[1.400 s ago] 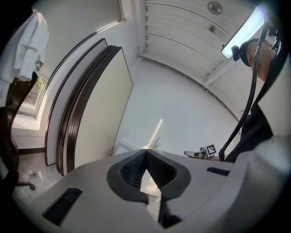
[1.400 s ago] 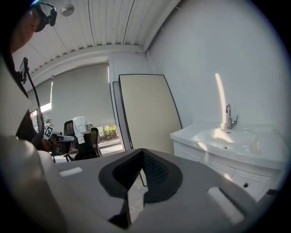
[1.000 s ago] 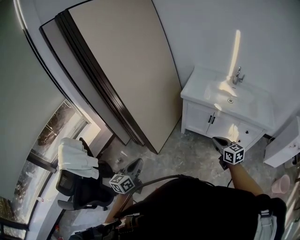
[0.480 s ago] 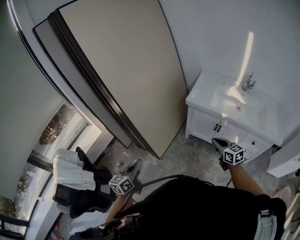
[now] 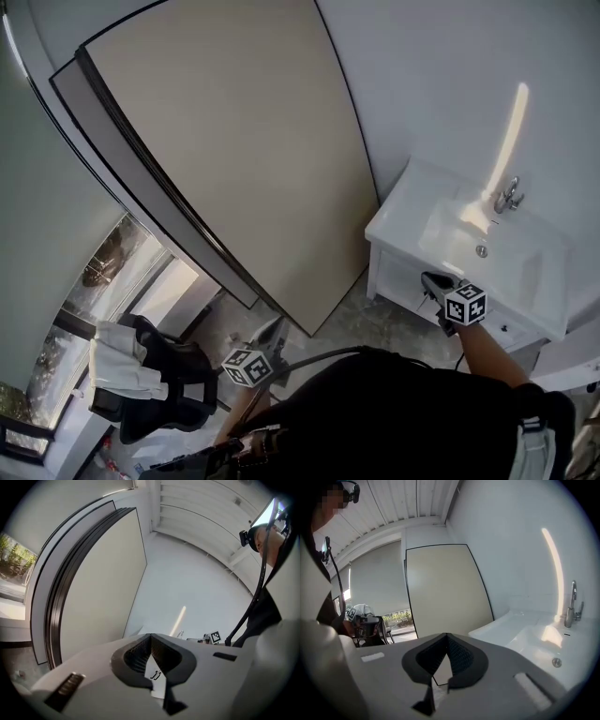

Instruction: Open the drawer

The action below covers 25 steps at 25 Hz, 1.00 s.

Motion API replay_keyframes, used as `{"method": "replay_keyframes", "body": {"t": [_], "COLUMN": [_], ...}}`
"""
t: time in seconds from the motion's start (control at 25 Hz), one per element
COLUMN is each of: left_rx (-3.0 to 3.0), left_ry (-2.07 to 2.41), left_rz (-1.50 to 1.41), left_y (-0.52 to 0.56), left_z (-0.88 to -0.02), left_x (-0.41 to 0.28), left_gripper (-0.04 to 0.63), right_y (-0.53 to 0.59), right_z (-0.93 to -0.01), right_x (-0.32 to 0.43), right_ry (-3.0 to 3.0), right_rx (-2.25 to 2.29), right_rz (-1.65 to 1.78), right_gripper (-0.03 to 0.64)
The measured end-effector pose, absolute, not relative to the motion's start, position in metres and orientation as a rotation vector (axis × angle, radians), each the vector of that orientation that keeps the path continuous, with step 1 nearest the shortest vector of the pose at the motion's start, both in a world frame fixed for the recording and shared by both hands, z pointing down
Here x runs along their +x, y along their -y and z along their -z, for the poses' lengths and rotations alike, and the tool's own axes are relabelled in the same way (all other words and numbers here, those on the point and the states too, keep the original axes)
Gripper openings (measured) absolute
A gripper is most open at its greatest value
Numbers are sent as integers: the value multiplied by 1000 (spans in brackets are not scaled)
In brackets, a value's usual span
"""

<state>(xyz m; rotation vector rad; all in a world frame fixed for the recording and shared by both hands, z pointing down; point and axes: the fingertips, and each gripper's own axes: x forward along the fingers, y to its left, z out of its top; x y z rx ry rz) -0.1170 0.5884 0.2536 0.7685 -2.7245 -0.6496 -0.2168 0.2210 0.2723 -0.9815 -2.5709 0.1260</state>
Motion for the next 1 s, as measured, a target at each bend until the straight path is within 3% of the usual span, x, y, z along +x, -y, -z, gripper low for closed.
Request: {"method": "replay_keyframes", "body": {"t": [0.32, 1.0], "left_rx": [851, 1419], "left_ry": [2672, 2276], "left_rz": [630, 583], "left_y": [-545, -547], "left_z": [-259, -282], "left_x": [-200, -453], "left_gripper": [0, 0], "right_y": [-175, -184], "right_z": [-285, -288], "right_x": [-286, -394], "right_ry": [2576, 2687], "right_rx": [-890, -264], "right_rz": [-160, -289], "right_gripper": [2, 2]}}
